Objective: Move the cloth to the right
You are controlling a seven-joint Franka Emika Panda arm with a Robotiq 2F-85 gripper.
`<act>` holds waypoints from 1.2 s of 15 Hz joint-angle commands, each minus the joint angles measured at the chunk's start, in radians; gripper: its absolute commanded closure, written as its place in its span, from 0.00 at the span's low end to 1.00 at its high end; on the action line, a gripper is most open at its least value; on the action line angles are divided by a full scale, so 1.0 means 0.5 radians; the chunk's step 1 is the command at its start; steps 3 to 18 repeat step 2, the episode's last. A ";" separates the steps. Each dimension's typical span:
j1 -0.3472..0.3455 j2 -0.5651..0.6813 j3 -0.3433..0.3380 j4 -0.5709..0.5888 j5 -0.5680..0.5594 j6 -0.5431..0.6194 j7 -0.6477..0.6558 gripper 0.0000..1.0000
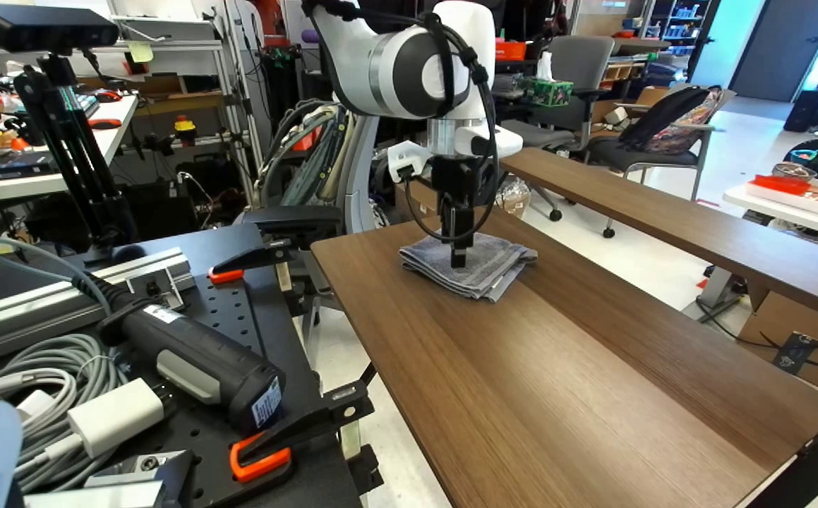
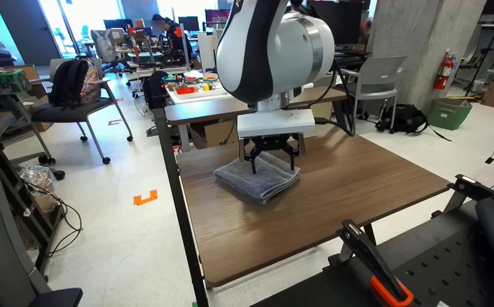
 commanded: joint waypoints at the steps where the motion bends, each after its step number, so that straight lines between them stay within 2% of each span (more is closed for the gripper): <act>1: -0.038 -0.008 0.034 -0.008 -0.055 -0.004 0.035 0.00; 18: -0.038 -0.008 0.034 -0.014 -0.055 -0.004 0.035 0.00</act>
